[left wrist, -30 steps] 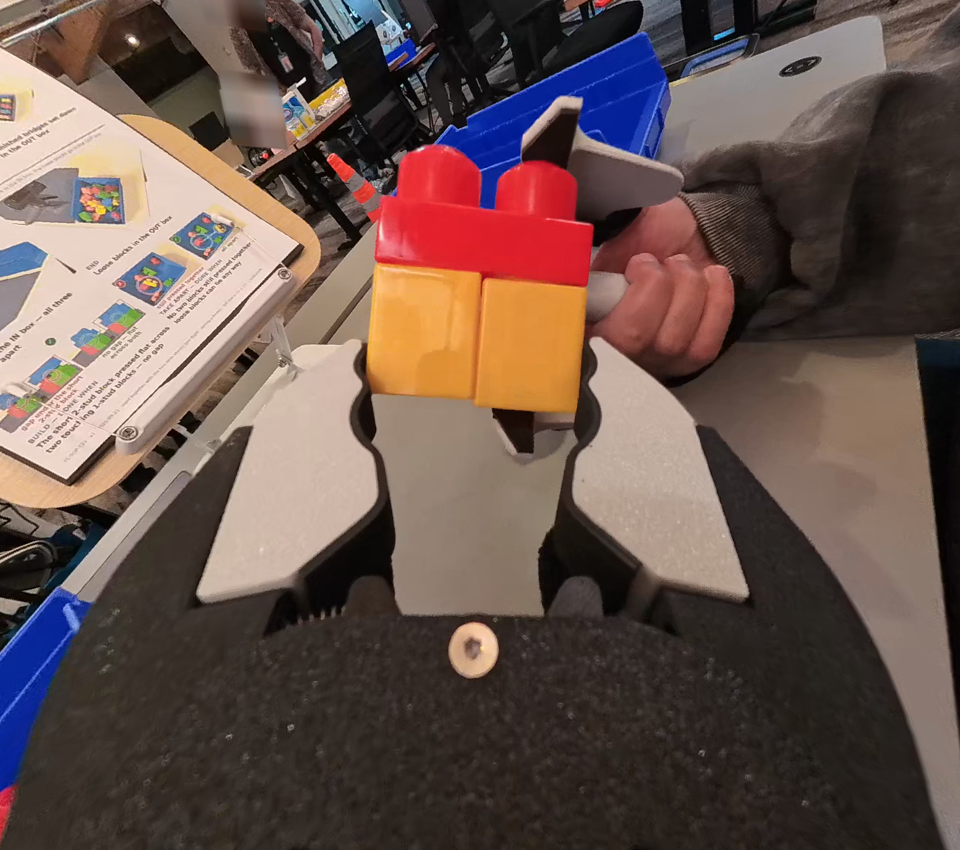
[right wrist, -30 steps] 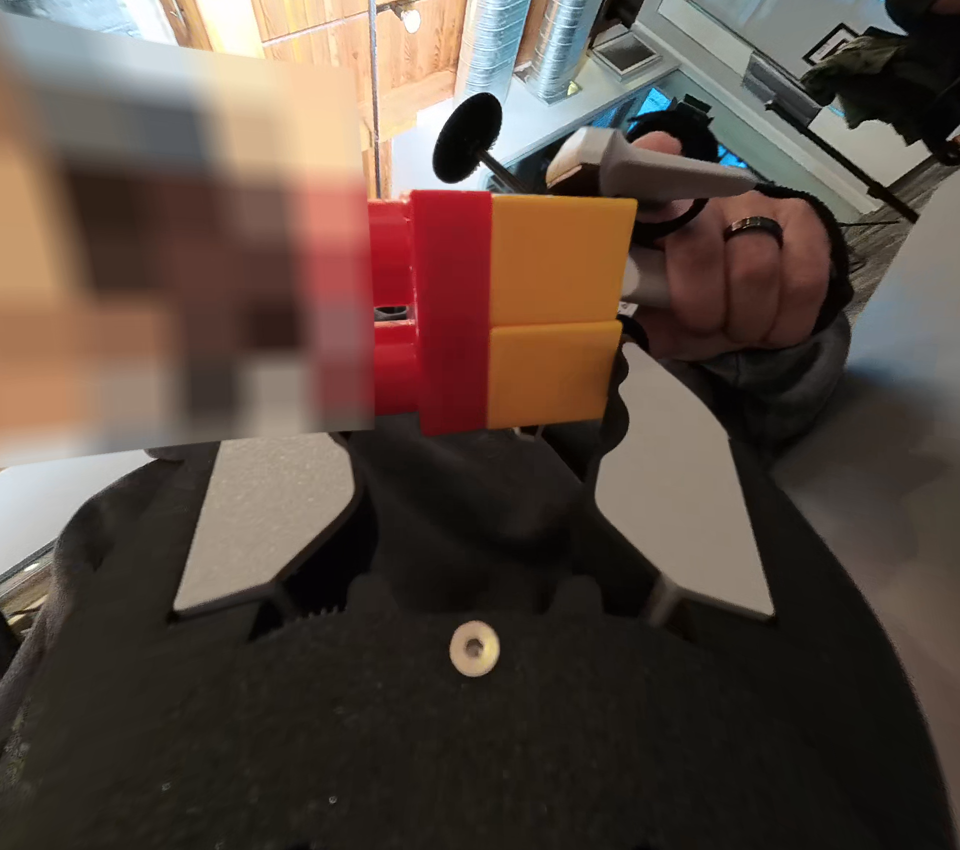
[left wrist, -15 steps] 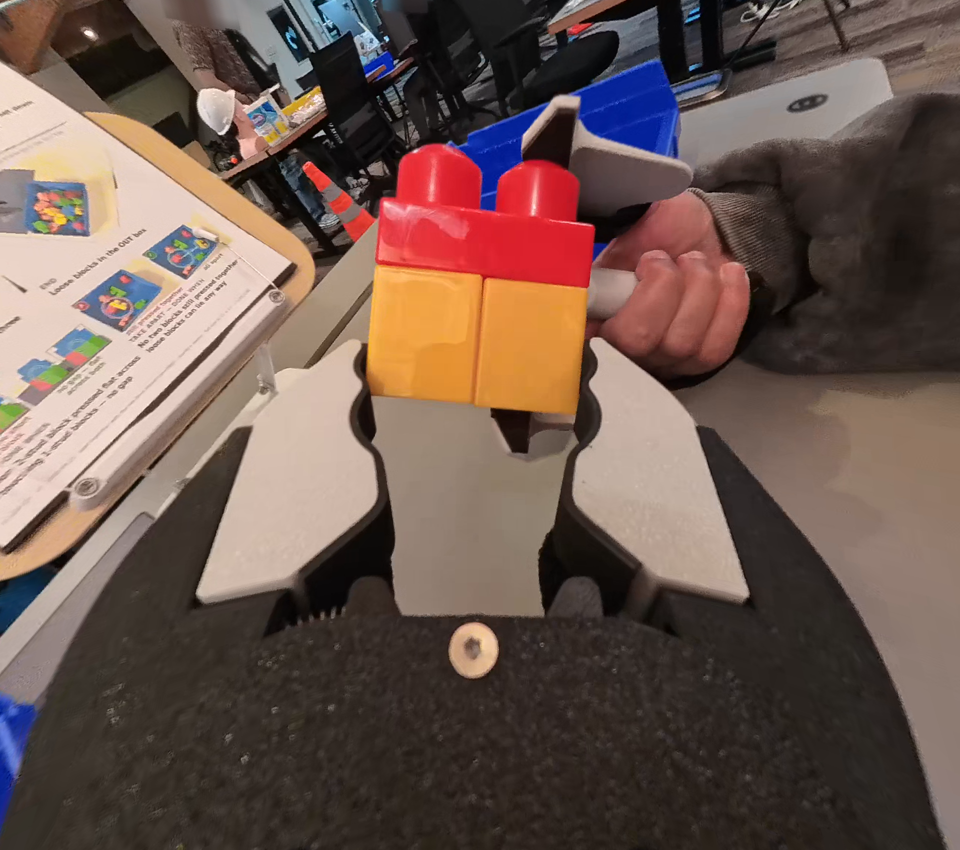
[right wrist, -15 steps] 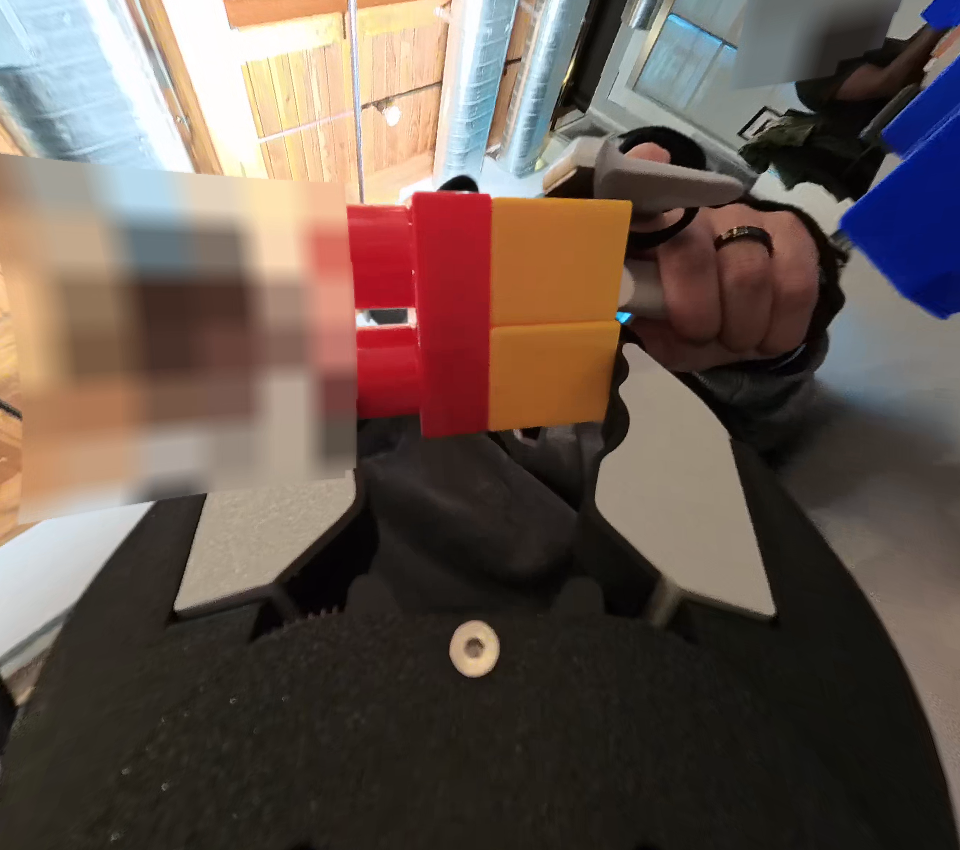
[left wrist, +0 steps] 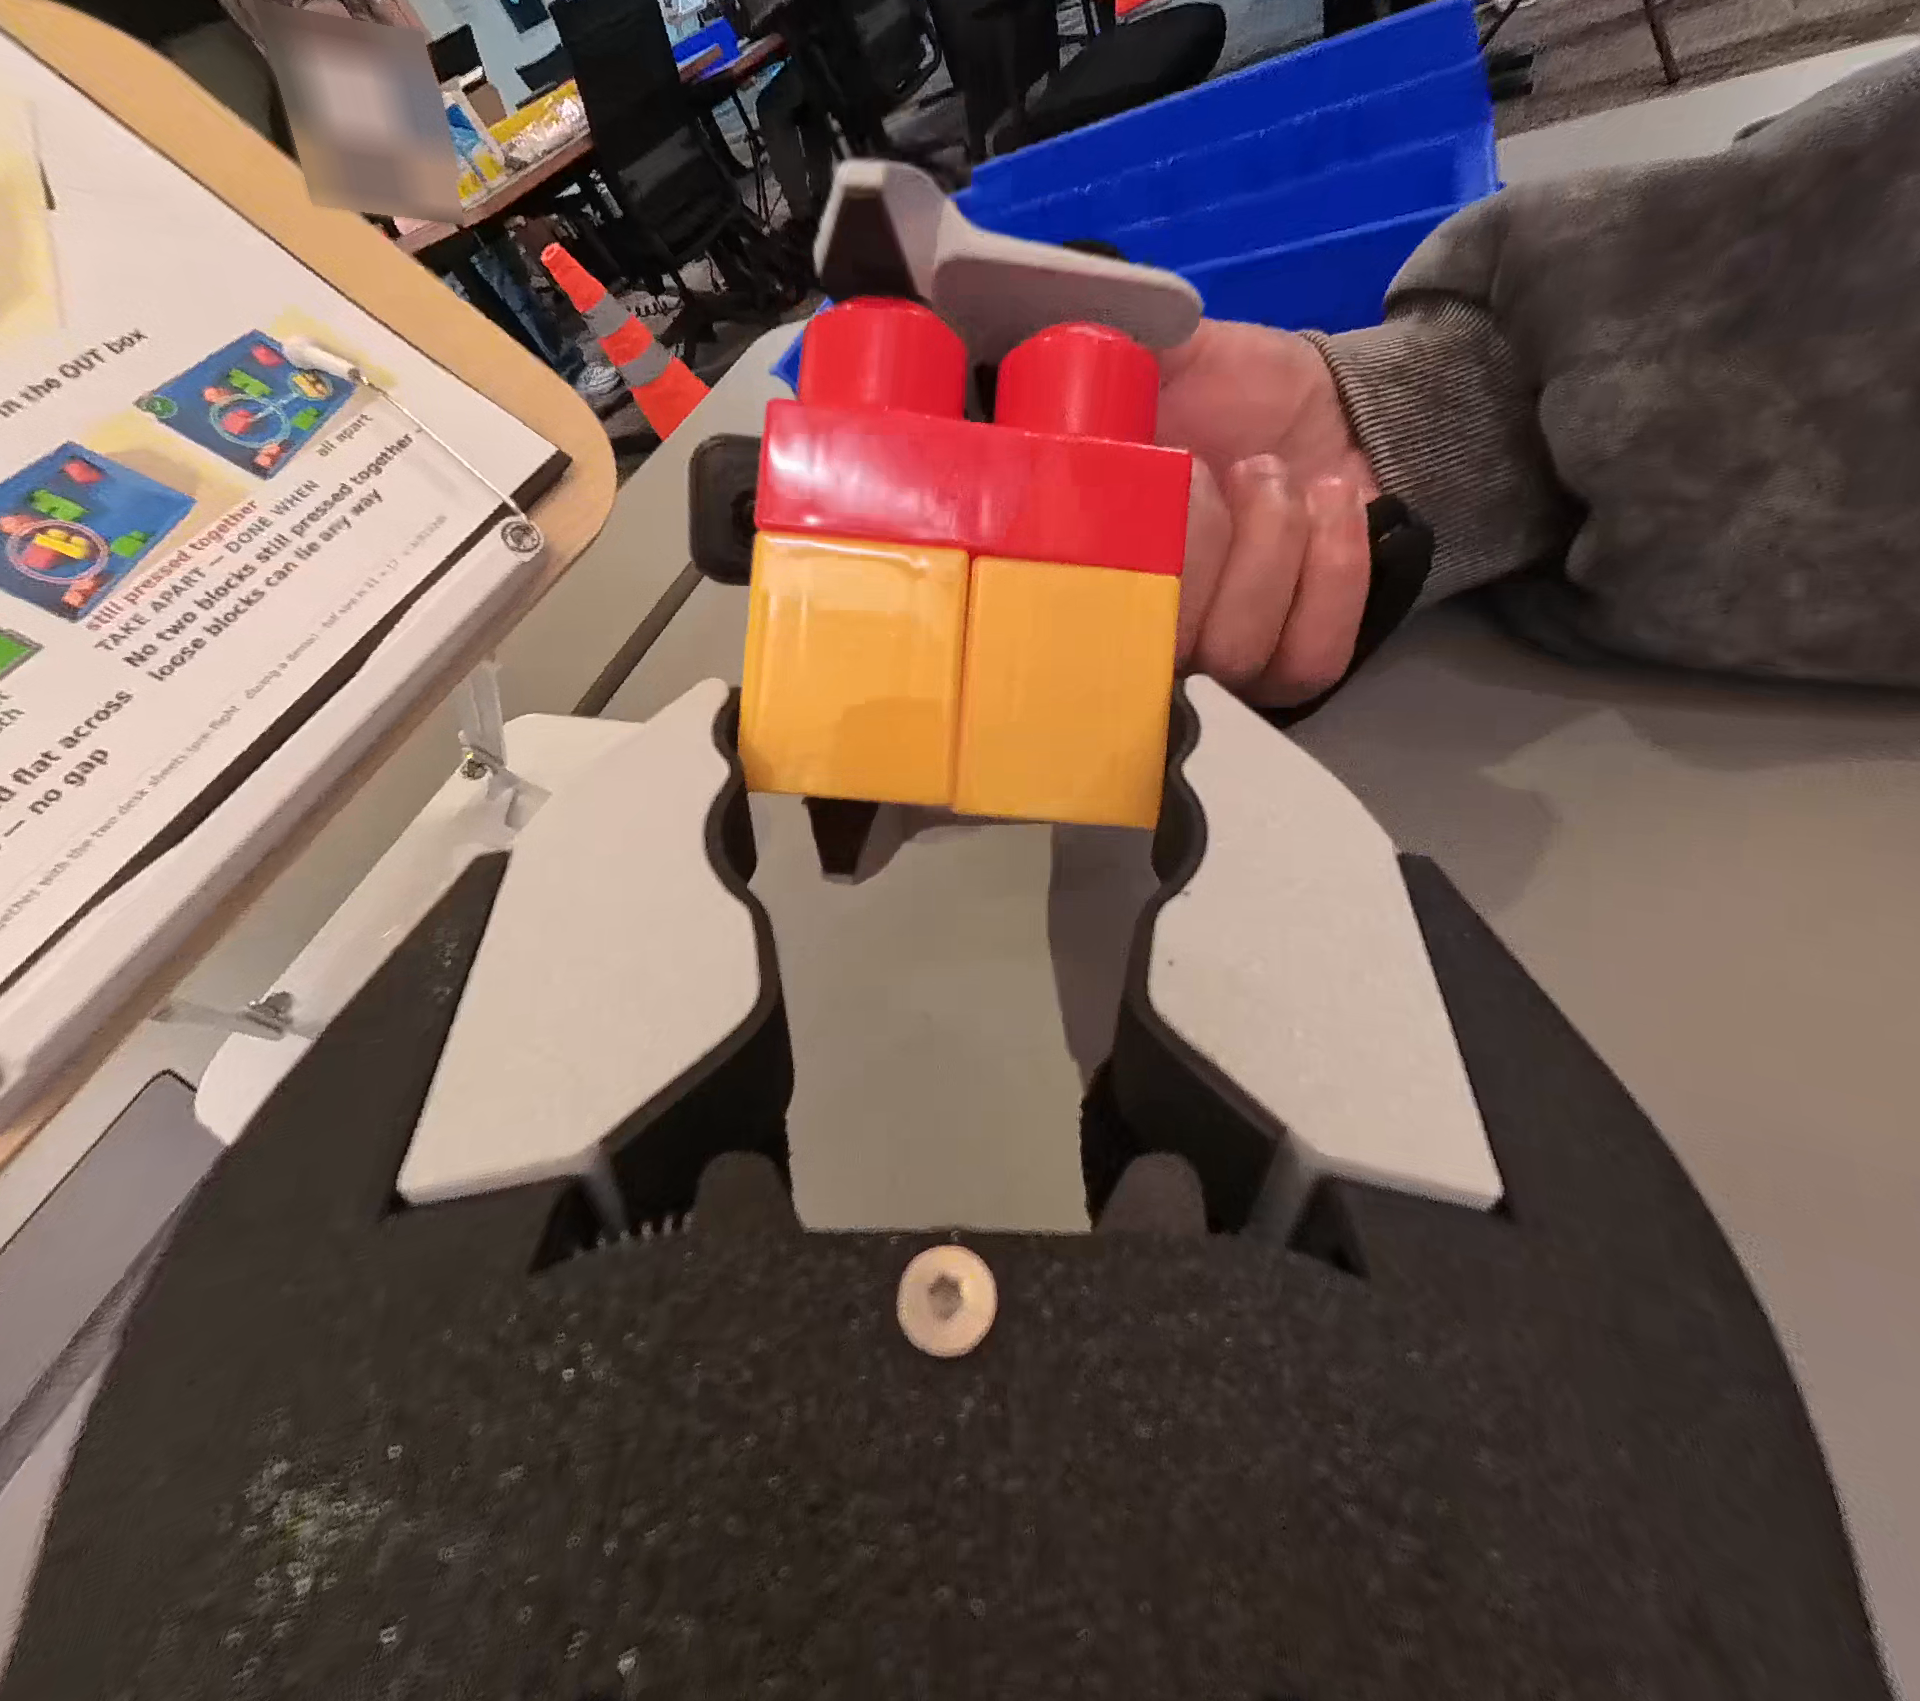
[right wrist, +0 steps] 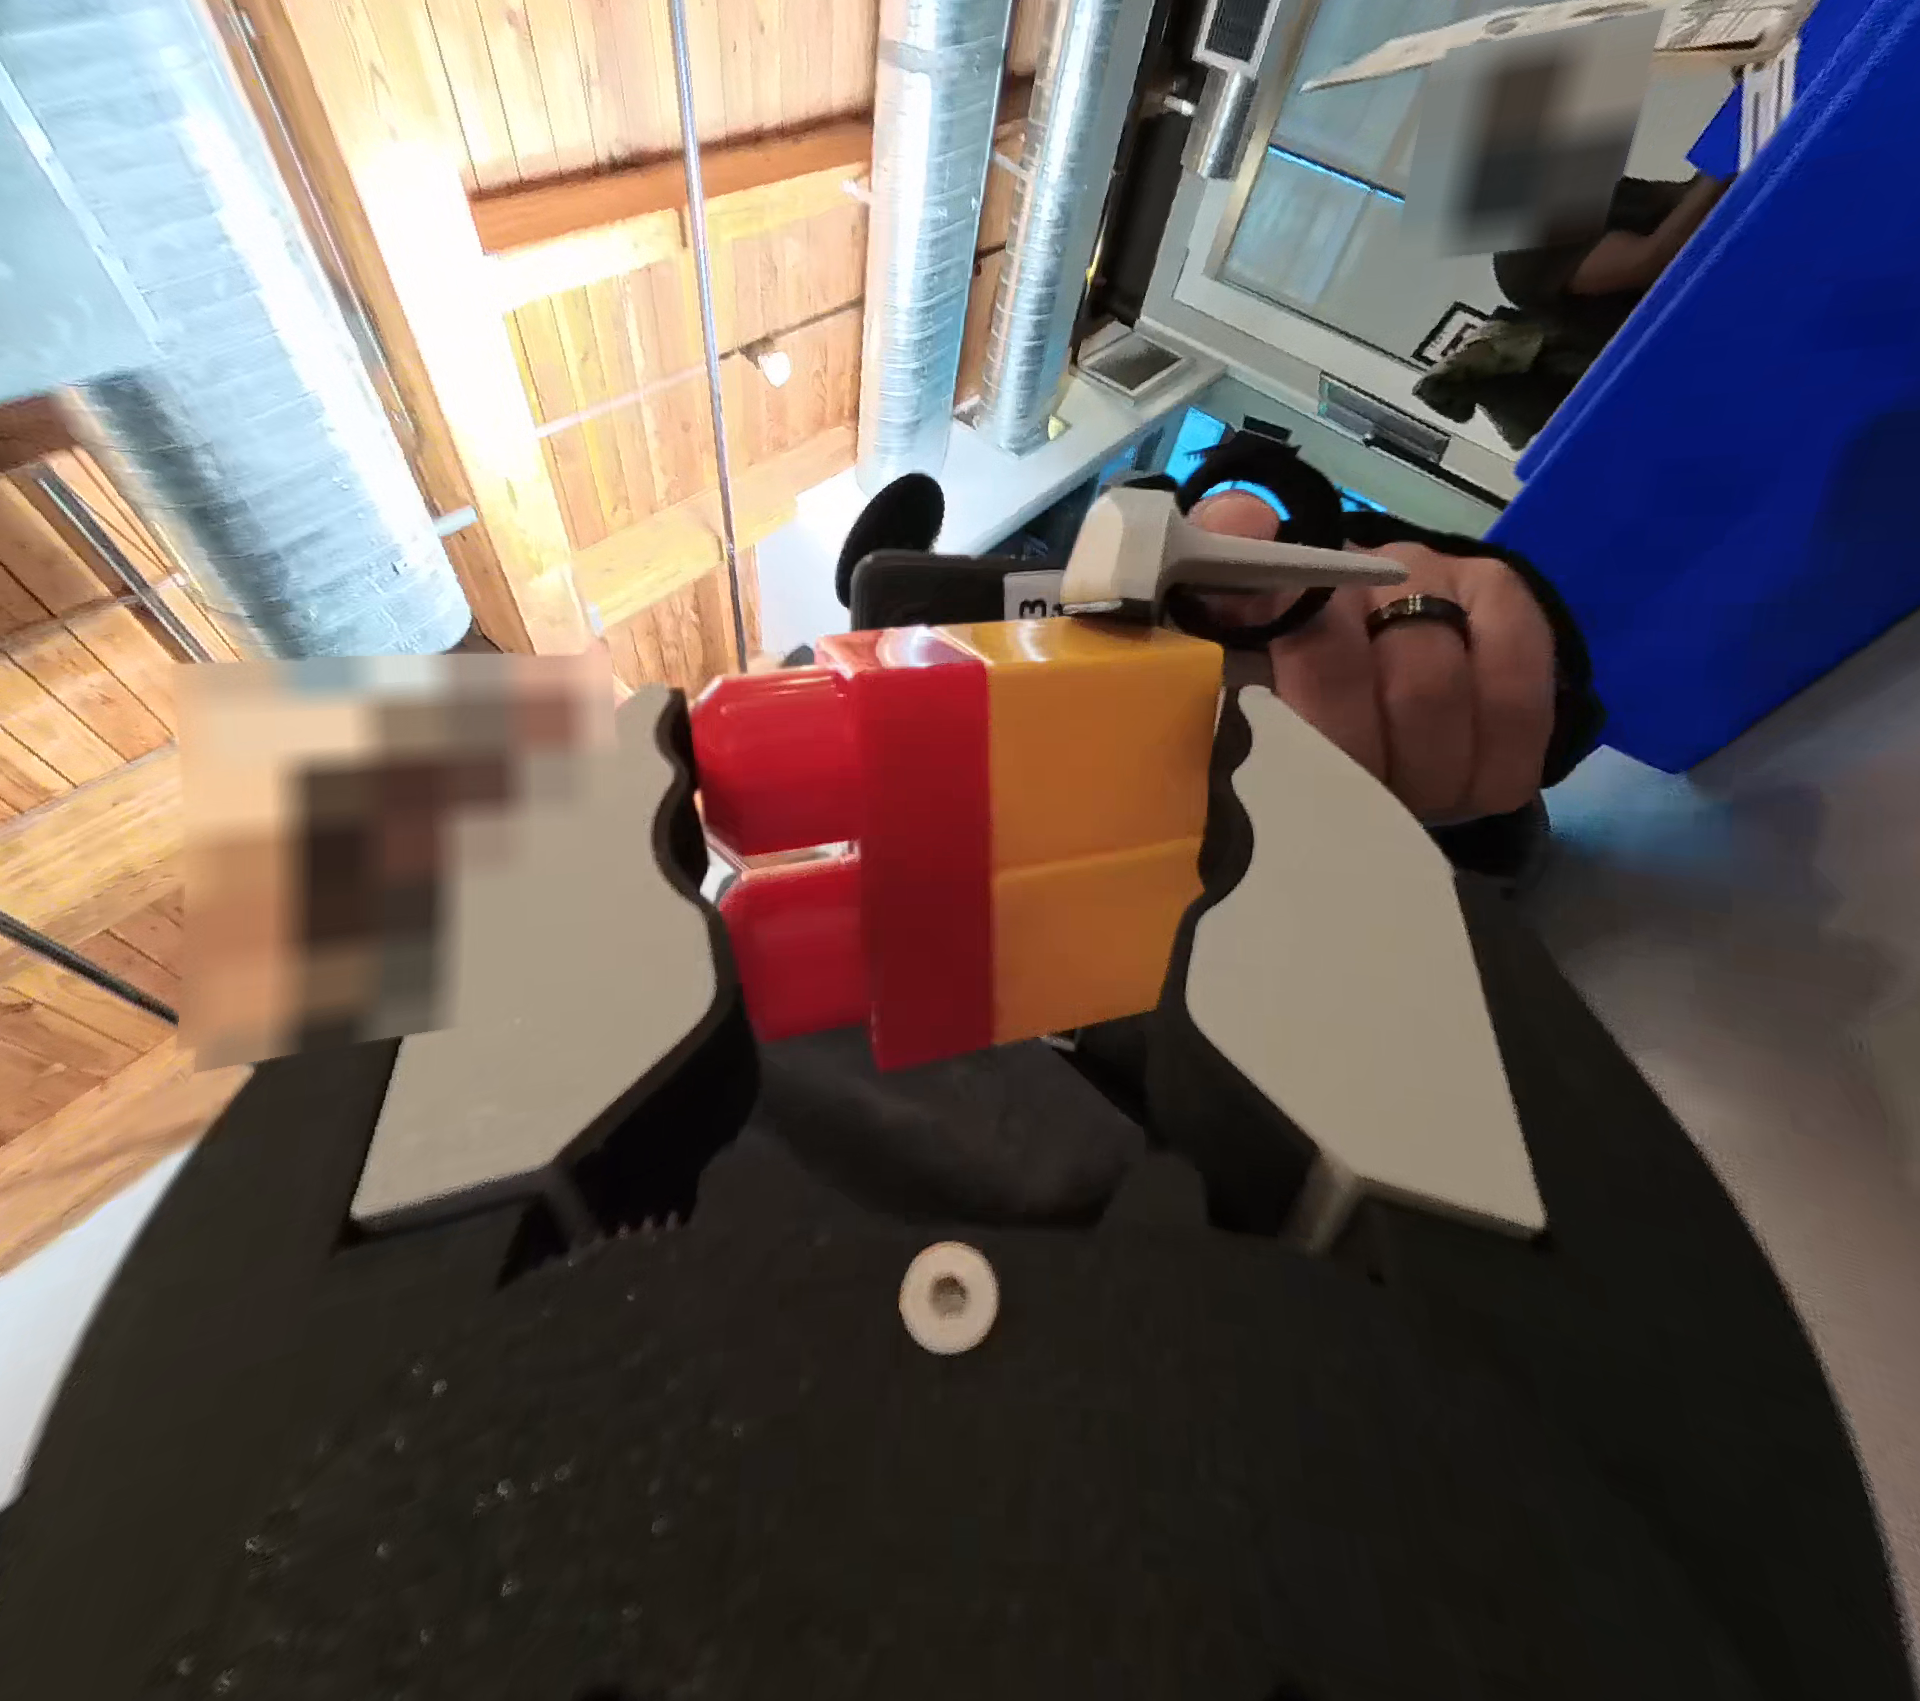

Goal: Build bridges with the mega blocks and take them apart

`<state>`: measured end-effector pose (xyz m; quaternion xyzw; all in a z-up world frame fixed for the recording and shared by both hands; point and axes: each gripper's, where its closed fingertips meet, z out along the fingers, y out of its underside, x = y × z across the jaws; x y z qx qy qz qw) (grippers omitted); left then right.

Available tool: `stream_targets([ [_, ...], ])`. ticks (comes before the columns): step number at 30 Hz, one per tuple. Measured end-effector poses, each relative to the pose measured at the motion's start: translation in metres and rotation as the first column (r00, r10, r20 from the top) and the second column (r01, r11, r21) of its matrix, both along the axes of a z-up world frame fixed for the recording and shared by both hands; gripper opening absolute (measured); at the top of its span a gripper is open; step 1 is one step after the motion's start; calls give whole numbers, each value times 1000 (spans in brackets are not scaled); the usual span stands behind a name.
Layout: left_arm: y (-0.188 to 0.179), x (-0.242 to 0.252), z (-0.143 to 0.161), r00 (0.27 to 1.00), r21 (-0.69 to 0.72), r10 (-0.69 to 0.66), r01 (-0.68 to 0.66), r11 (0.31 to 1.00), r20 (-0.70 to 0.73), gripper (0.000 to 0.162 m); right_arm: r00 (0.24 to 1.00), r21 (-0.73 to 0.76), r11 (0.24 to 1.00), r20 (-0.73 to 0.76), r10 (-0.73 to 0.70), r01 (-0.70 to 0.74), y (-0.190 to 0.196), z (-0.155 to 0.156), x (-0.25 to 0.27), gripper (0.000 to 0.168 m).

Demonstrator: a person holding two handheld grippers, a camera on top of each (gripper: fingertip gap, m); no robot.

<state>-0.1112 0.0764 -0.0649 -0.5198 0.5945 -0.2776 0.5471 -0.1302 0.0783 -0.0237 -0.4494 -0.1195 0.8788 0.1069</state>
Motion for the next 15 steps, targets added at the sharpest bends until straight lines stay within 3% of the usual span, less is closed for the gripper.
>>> stream_targets([
  [5, 7, 2, -17, 999, -16, 28, -28, 999, -29, 75, 996, 20, 1000, 88, -23, 21, 4, -15, 0, 93],
  [11, 2, 2, -16, 1000, -5, 23, -23, 1000, -18, 75, 996, 32, 999, 92, -15, 13, 0, -14, 0, 93],
  [15, 12, -2, -23, 996, 5, 79, -79, 997, -35, 75, 986, -18, 992, 115, -123, 126, 15, -20, -6, 96],
])
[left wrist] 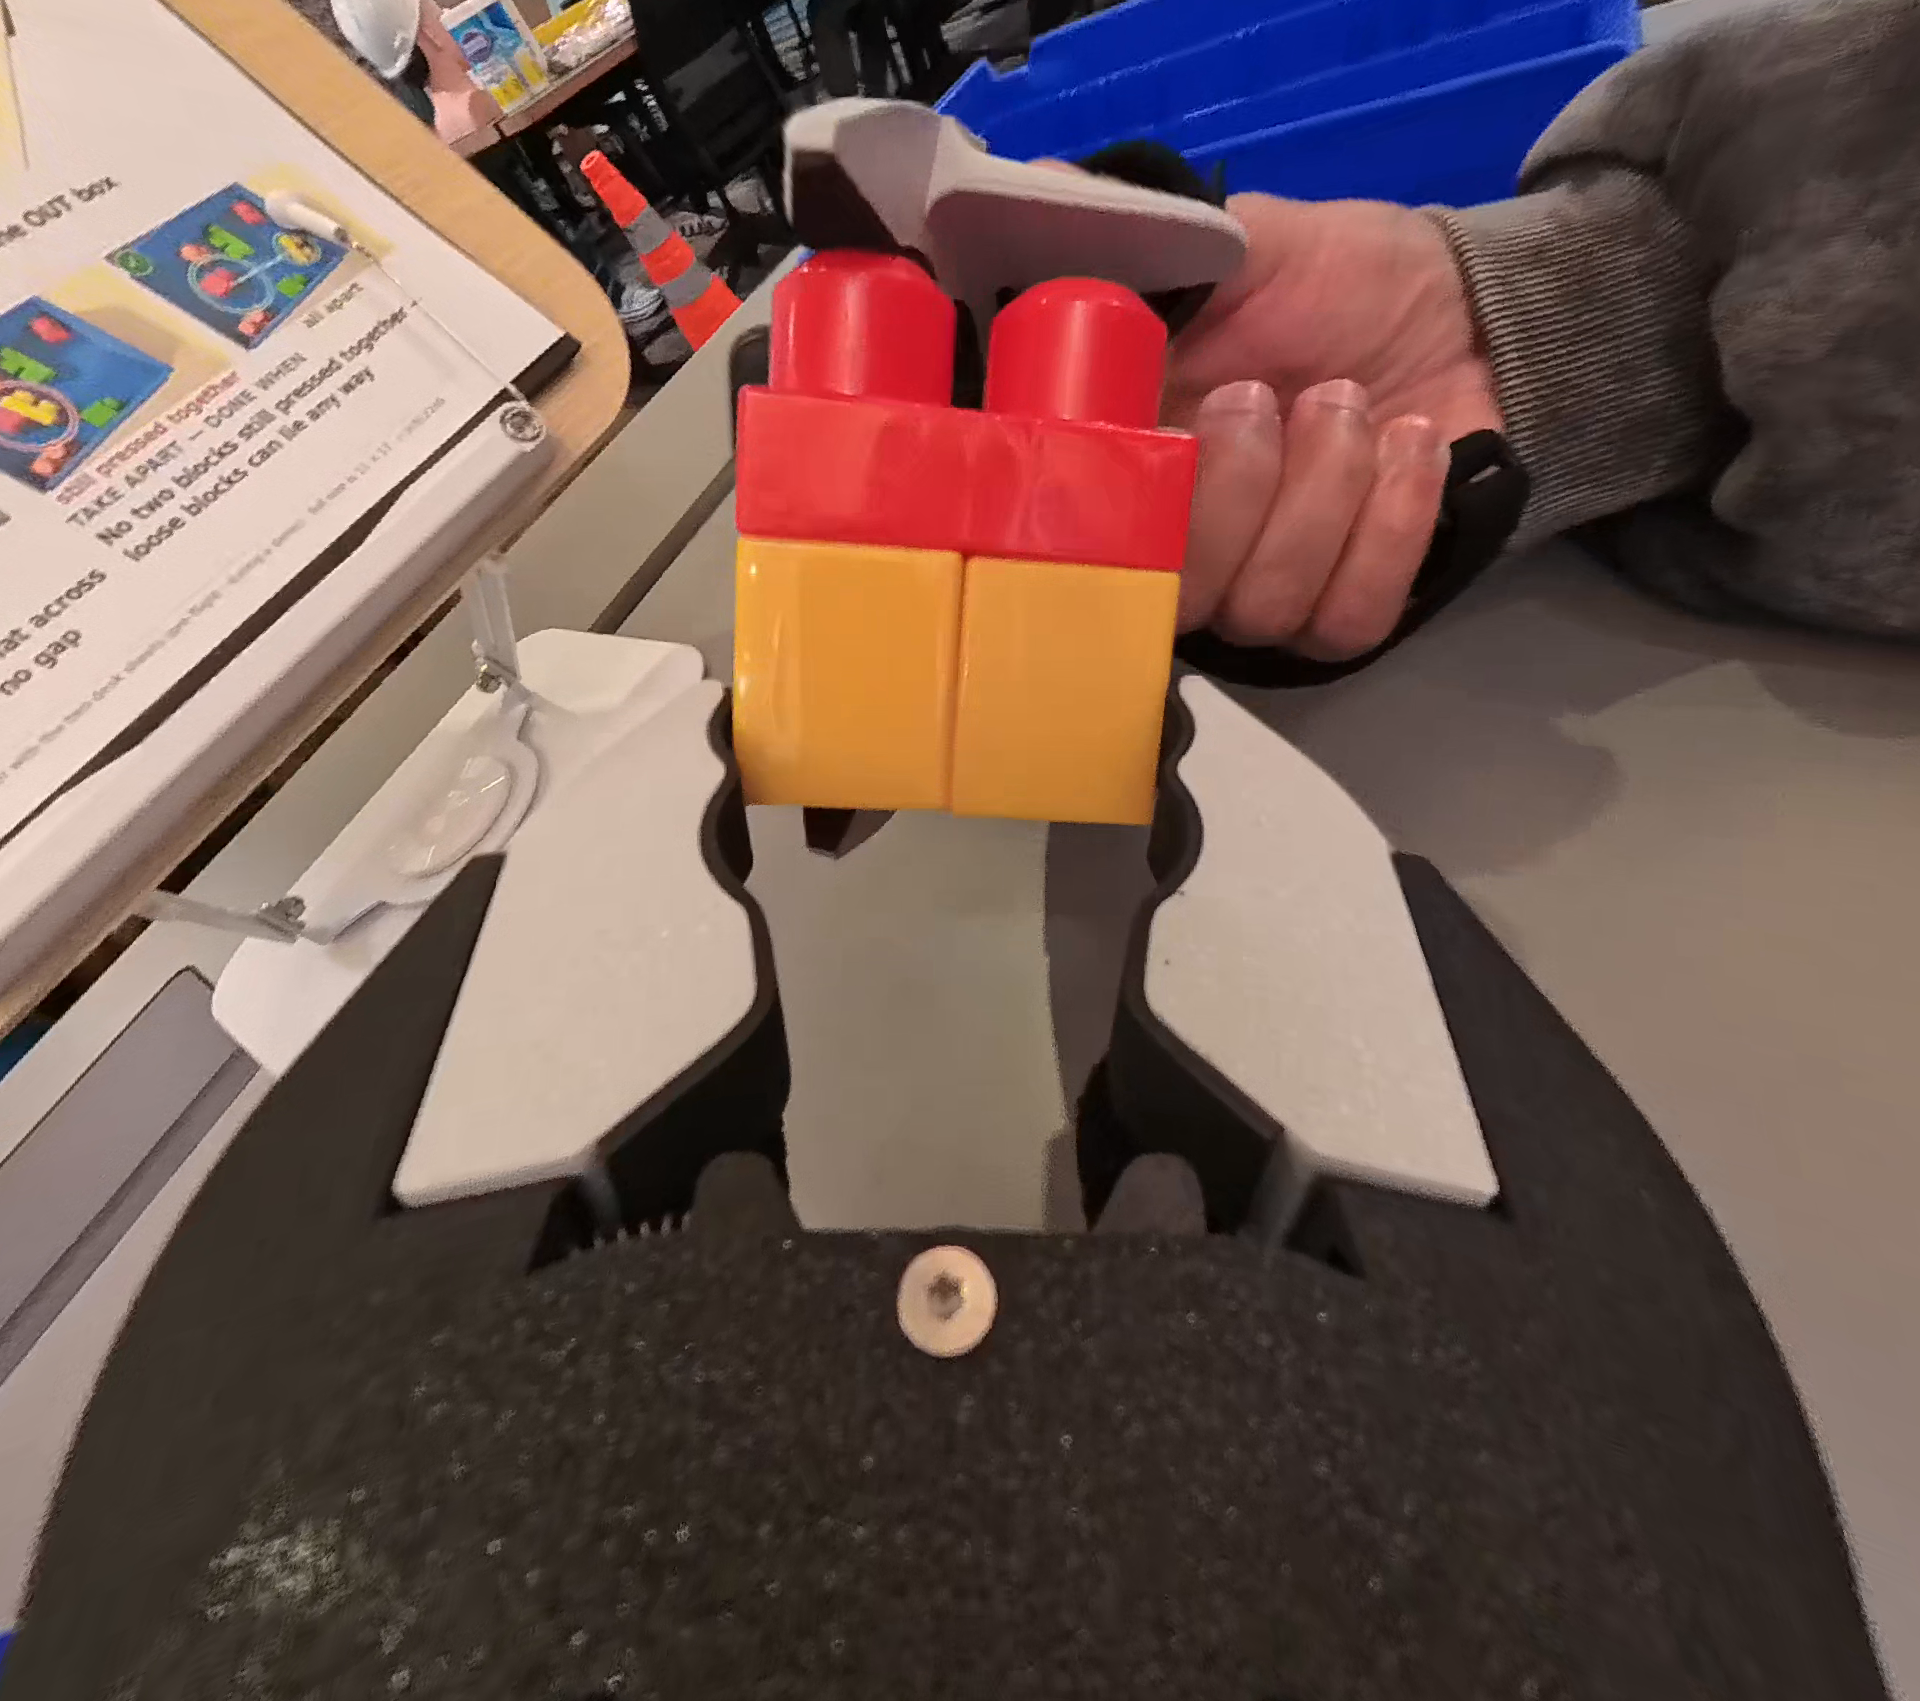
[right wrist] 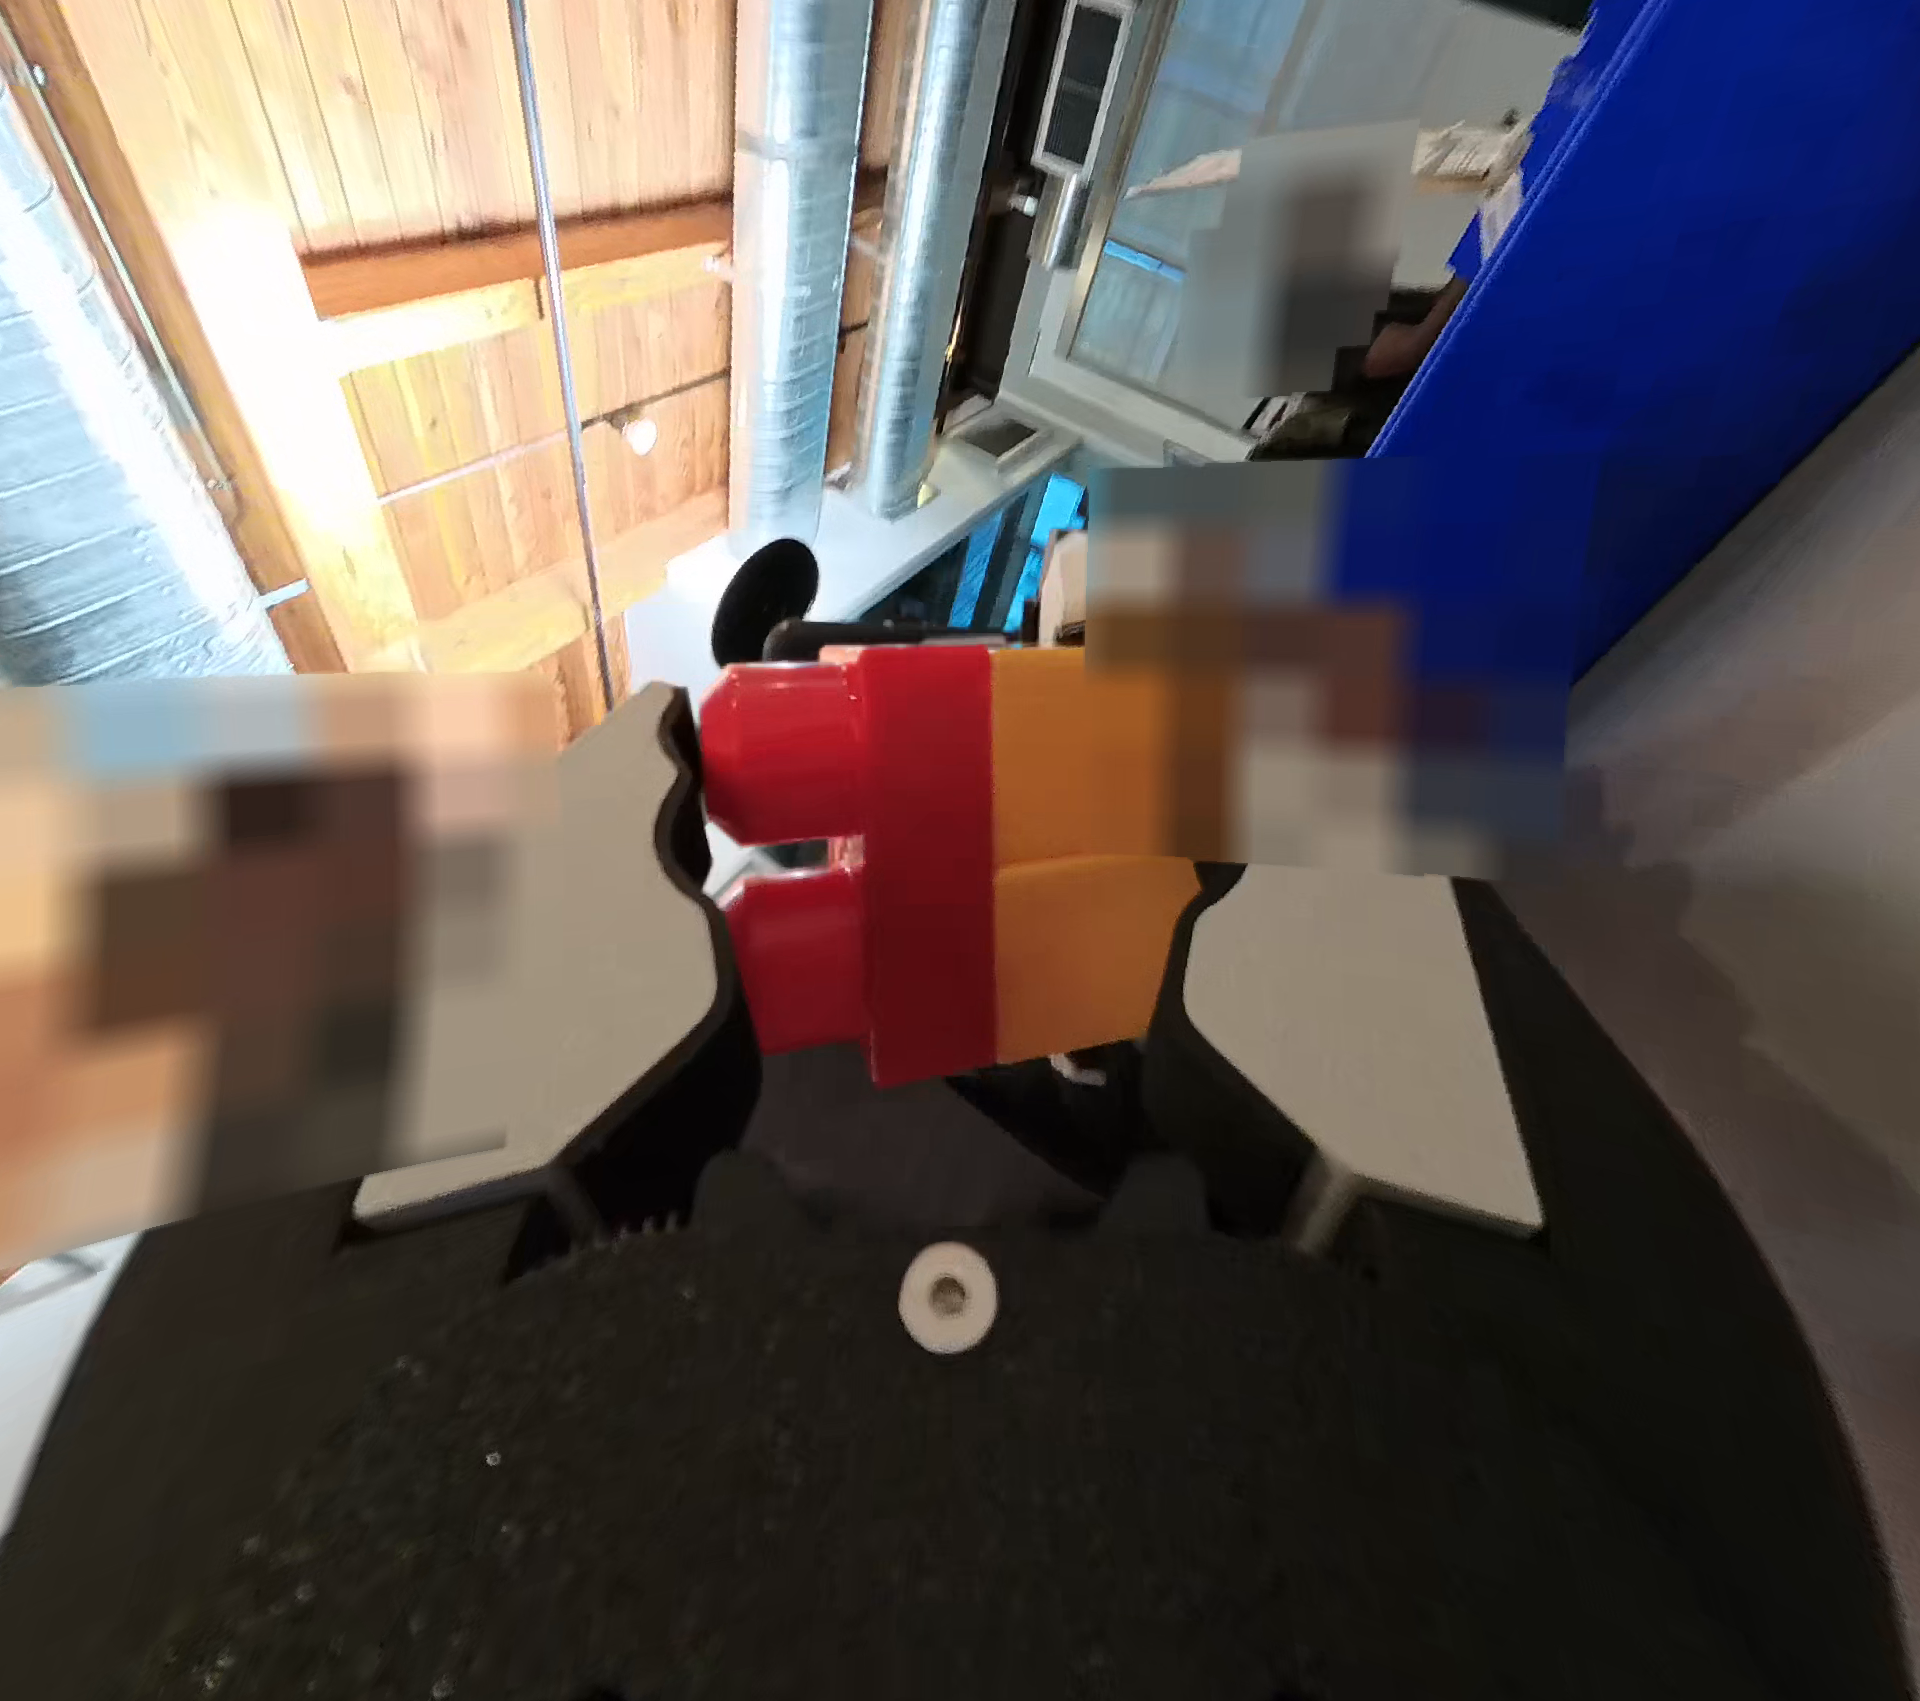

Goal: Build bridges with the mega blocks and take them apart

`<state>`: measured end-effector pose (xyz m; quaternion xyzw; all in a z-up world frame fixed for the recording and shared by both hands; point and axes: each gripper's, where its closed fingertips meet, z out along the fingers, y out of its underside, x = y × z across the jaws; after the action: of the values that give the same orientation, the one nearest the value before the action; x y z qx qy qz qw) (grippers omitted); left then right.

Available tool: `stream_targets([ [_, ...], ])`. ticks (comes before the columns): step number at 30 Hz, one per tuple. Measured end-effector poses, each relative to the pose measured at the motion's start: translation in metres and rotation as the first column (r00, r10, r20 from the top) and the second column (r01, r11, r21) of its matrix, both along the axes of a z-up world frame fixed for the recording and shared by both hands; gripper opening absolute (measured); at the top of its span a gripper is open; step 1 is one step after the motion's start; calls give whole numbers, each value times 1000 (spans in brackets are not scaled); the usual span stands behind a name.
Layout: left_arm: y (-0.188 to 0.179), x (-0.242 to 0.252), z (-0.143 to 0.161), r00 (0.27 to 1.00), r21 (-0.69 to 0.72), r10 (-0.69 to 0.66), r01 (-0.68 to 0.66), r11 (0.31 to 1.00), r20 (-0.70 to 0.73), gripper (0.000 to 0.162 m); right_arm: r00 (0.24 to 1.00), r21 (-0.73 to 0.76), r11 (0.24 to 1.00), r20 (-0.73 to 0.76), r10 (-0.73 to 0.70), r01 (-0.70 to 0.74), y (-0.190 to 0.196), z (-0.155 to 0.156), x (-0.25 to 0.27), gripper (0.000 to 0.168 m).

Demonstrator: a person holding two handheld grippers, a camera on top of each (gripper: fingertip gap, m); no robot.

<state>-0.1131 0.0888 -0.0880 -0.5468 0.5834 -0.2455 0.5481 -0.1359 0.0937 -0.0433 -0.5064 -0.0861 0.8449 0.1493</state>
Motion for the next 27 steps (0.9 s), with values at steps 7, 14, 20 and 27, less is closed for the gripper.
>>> stream_targets([
  [7, 12, -17, 4, 993, 23, 118, -119, 993, 20, 75, 879, 306, 923, 340, -335, 233, 5, -4, 9, 96],
  [14, 28, -24, -9, 967, 88, 250, -245, 965, -44, 75, 599, 587, 773, 537, -594, 240, 15, -20, 5, 84],
  [20, 15, -17, -16, 977, 162, 198, -184, 969, -75, 75, 513, 590, 798, 649, -561, 126, 8, -39, -5, 41],
  [27, 13, -26, 3, 941, 348, 335, -328, 878, 41, 57, 403, 626, 758, 655, -639, 184, 13, -18, 28, 37],
])
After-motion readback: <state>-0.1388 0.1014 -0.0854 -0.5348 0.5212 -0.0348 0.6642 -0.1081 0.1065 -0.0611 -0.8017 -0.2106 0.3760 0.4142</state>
